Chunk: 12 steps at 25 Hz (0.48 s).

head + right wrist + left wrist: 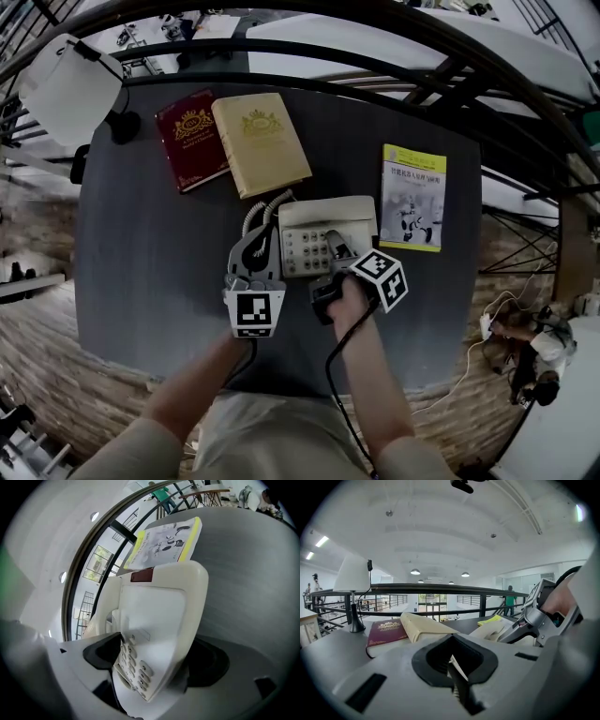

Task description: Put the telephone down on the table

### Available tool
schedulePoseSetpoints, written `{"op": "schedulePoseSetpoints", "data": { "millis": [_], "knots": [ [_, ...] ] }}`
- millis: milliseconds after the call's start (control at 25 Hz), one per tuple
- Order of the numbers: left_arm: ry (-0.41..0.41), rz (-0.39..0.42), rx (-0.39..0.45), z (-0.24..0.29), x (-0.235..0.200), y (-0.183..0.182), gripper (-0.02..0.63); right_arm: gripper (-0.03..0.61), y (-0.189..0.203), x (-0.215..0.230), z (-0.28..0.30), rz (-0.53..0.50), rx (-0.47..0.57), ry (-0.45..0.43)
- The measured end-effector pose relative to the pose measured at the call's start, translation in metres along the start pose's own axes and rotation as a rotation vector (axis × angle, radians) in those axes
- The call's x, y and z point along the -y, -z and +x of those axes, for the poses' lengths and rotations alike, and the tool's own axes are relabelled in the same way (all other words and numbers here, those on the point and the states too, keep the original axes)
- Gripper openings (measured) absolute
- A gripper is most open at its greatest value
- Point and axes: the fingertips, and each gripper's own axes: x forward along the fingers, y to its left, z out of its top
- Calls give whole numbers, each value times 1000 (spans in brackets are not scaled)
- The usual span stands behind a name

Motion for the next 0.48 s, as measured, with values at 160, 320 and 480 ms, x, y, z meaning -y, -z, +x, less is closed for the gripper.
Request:
{"op": "schedulePoseSetpoints", "data": {
  "millis": [160, 320, 480],
  "knots": [
    [7, -2, -12, -1, 1, 3, 5, 402, 0, 1, 0, 2, -16, 10],
    [13, -11, -21, -4, 1, 5, 5, 402, 1, 6, -5, 14, -19, 29],
    [39, 61, 11, -10, 4, -3, 5, 402, -2, 4, -13, 27, 6, 11]
  ]
}}
